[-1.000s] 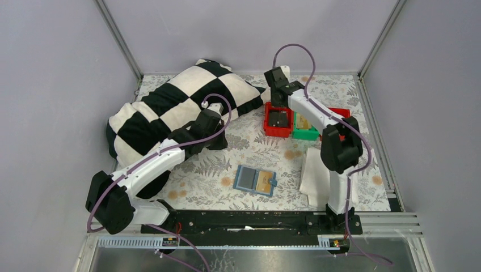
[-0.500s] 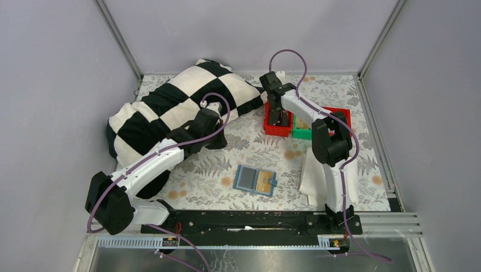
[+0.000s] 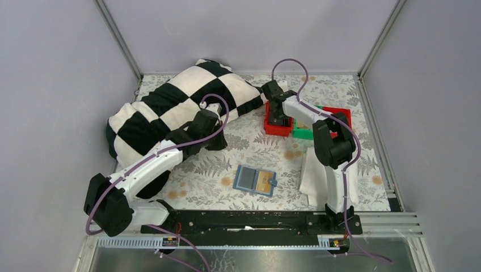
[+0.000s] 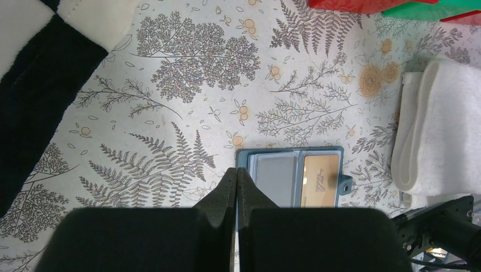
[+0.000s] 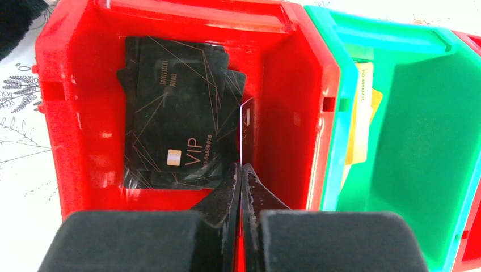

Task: Take the credit cards out of the card holder
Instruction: Place the credit card in the storage box, then remove the credit card from the card holder.

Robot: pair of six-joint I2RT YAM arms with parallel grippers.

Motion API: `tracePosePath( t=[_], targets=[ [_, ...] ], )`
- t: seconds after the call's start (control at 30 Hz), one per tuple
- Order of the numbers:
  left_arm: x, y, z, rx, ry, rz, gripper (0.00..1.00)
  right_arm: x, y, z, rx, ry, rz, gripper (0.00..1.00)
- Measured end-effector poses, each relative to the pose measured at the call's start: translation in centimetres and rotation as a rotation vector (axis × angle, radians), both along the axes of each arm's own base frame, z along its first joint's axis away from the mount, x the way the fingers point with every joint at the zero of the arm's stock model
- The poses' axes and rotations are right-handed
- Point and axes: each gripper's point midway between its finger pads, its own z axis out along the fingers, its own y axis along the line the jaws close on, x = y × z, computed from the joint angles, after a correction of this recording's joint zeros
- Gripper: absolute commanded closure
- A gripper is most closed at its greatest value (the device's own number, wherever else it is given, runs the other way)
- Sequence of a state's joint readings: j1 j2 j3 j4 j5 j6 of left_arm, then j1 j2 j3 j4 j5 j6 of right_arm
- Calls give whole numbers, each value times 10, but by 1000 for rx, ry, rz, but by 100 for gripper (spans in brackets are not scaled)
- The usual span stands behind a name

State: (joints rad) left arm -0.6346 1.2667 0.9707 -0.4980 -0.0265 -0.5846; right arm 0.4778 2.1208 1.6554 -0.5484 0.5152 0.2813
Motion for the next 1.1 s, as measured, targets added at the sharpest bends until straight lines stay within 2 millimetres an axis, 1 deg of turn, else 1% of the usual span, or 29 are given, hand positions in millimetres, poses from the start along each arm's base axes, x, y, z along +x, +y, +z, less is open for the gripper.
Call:
tracePosePath(
  t=[0.13,0.17,0.3,0.43,0.5,0.57,0.67,0.73,0.8,0.9,0.97,1.03,1.1],
  targets=[
    [-1,-1,1,-9,4,1,100,-5,-1,2,13,-3,-3,86],
    [-1,-1,1,-12,6,1,100,-5,0,2,20,-3,-3,80],
    [-2,-2,2,-20,7,4,100,-6,10,-1,72,10,10,62],
    [-6,-2,5,-36,6,-1,100,-6,25,-2,149,25,37,52],
    [-7,-3,7,-45,6,-4,100,-5,34,0,194,26,53,51],
    [-8,-4,7,-52,9,-9,100,-6,41,7,236,23,69,49],
    [-10,-6,8,-65,18,-15,100,-5,46,32,282,-25,83,44],
    [-11,-8,8,-74,22,-24,100,-5,47,56,310,-76,90,43],
    [-13,-11,9,-85,28,-37,100,-10,44,84,338,-137,97,42],
    [-17,-16,9,-99,40,-61,100,-28,32,122,379,-221,103,41],
    [-20,-23,7,-108,48,-83,100,-47,20,142,405,-267,101,40],
    [-25,-32,3,-111,63,-114,98,-68,11,153,434,-290,102,40],
    [-34,-44,-2,-113,83,-154,97,-88,5,152,464,-291,99,39]
  ],
)
